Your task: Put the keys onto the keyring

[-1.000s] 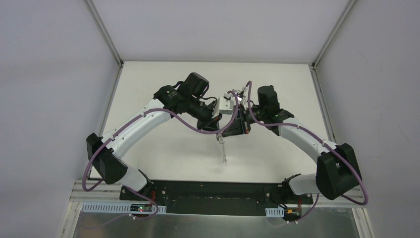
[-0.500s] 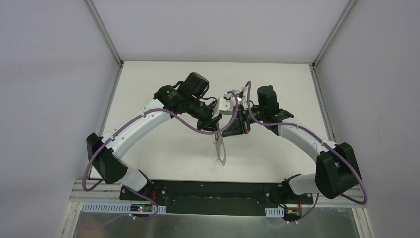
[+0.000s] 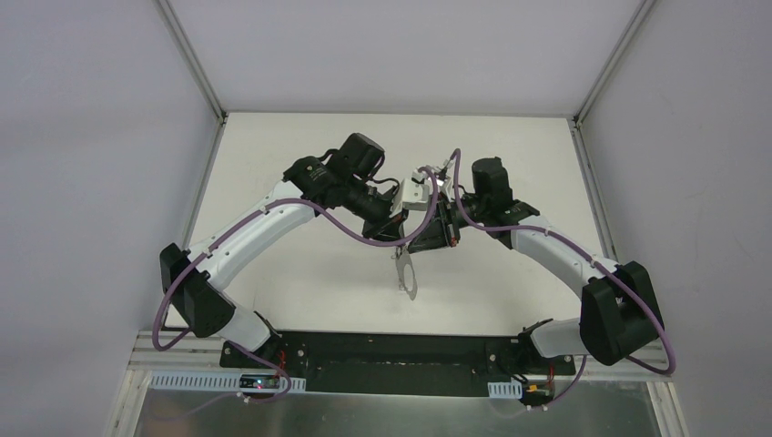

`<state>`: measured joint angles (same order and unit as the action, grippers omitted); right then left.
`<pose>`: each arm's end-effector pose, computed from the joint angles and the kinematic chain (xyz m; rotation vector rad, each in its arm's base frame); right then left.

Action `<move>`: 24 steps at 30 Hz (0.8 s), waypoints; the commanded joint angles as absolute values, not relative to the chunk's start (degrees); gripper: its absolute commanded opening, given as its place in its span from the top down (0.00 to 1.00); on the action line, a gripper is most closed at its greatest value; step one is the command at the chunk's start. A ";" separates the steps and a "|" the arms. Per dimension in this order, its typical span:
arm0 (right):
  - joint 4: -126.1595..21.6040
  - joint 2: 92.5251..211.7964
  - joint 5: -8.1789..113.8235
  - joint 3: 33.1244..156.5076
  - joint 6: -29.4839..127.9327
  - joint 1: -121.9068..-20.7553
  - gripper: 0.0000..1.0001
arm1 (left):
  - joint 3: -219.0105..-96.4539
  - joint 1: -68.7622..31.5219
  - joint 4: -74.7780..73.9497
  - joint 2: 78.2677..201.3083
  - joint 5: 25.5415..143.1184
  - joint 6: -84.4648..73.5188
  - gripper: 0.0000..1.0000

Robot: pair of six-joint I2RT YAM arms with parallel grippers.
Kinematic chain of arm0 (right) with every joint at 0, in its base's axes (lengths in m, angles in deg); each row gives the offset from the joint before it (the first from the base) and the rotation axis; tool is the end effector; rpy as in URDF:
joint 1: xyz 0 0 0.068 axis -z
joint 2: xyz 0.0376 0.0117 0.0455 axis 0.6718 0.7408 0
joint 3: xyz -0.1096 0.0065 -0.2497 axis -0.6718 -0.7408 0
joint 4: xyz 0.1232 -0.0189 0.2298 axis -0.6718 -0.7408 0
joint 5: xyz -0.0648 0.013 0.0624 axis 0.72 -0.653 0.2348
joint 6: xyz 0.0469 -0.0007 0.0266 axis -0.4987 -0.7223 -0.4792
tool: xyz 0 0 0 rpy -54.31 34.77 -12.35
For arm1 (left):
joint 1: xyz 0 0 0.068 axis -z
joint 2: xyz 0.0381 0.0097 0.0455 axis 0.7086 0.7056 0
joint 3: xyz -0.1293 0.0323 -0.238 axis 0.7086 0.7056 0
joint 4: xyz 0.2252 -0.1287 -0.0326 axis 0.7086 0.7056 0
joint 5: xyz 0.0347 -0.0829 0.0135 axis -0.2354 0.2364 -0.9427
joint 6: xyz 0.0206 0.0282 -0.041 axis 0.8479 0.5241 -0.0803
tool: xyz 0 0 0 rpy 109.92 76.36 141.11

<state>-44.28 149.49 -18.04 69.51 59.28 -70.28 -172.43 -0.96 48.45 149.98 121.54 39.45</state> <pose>0.2370 0.1660 0.2811 -1.3637 1.3580 1.5862 0.2066 -0.2361 0.3715 1.7095 1.5132 -1.0256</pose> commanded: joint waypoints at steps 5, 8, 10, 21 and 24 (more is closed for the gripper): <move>-43.67 149.39 -18.82 71.45 61.40 -70.38 1.00 | -174.04 -0.82 50.42 150.80 125.96 41.27 1.00; -44.19 149.48 -18.88 71.59 61.99 -70.37 1.00 | -173.66 -0.84 50.39 150.44 125.29 41.52 1.00; -44.34 149.56 -18.90 71.65 62.08 -70.35 1.00 | -173.46 -0.82 50.32 150.28 125.19 41.53 1.00; -44.91 149.62 -19.08 71.65 62.70 -70.49 1.00 | -175.56 -0.87 48.82 150.92 124.50 39.24 1.00; -45.04 149.54 -19.08 71.65 62.80 -70.42 1.00 | -176.33 -0.82 49.03 151.53 124.52 38.82 1.00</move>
<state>-45.86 149.54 -18.17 69.51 61.12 -70.28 -173.11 -0.96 49.09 151.16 122.26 39.67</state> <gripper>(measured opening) 0.007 0.006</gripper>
